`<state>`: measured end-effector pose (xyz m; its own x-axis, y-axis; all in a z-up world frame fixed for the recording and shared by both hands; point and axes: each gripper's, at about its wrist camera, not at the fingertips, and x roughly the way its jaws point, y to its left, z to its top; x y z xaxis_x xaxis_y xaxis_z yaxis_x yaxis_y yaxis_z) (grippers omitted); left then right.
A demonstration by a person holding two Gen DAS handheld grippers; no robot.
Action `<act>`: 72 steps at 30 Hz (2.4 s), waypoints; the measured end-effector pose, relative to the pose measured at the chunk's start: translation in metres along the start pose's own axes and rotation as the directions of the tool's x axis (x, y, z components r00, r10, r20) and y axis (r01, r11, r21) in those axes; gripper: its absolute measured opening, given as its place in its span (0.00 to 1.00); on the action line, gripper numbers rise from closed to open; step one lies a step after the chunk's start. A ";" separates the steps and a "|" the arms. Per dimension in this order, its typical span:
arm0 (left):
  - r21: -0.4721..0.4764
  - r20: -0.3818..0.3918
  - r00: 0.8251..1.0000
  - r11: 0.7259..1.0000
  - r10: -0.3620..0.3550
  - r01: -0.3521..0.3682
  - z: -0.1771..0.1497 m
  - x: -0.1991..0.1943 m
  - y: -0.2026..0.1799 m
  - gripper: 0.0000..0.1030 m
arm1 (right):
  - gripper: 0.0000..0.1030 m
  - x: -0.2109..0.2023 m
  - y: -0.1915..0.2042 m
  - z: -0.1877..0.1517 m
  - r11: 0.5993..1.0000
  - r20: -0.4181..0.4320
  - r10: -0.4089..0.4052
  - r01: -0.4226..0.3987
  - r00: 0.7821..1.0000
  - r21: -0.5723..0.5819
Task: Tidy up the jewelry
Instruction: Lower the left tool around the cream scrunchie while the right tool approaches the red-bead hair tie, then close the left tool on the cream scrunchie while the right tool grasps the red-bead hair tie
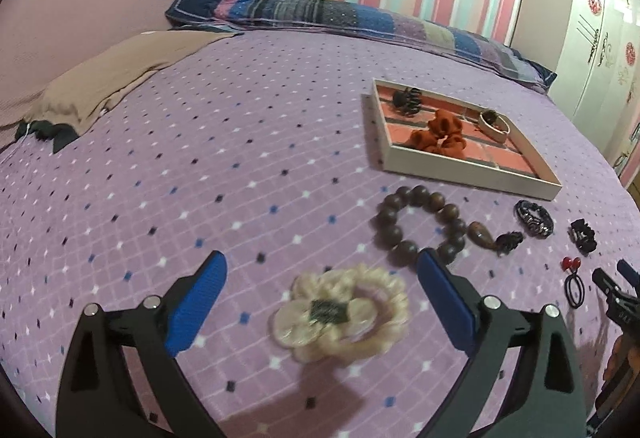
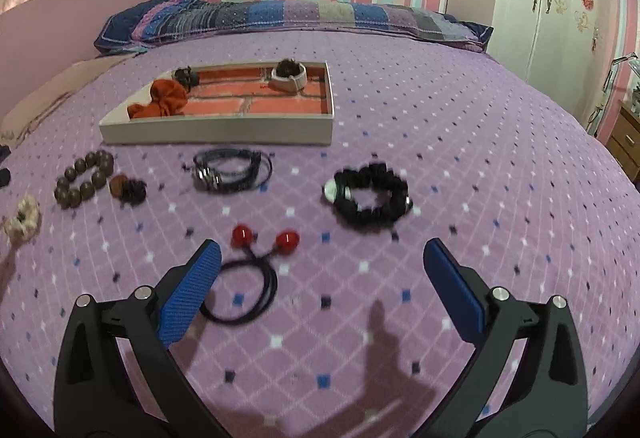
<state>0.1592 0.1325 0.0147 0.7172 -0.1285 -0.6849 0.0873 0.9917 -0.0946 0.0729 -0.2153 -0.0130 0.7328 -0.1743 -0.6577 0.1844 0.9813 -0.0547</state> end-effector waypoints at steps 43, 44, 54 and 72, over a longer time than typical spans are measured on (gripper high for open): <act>0.074 -0.077 0.996 0.996 0.052 -0.046 -0.036 0.046 0.013 0.91 | 0.64 0.026 0.015 -0.016 0.999 -0.074 0.039 -0.038 0.997 0.016; 0.074 -0.075 0.996 0.996 0.049 -0.044 -0.036 0.045 0.013 0.90 | 0.57 0.026 0.016 -0.016 0.999 -0.074 0.049 -0.048 0.996 0.017; 0.089 -0.066 0.998 0.996 0.015 -0.009 -0.034 0.039 0.005 0.51 | 0.27 0.027 0.018 -0.014 0.994 -0.084 0.111 -0.109 0.990 0.032; 0.054 -0.076 0.997 0.998 -0.025 0.029 -0.030 0.032 0.000 0.23 | 0.04 0.024 0.012 -0.011 0.976 -0.069 0.208 -0.203 0.976 0.074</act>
<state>0.1614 0.1283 -0.0294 0.6604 -0.1532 -0.7351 0.1454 0.9865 -0.0750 0.0856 -0.2066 -0.0375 0.7078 0.0398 -0.7053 0.0796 0.9875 0.1357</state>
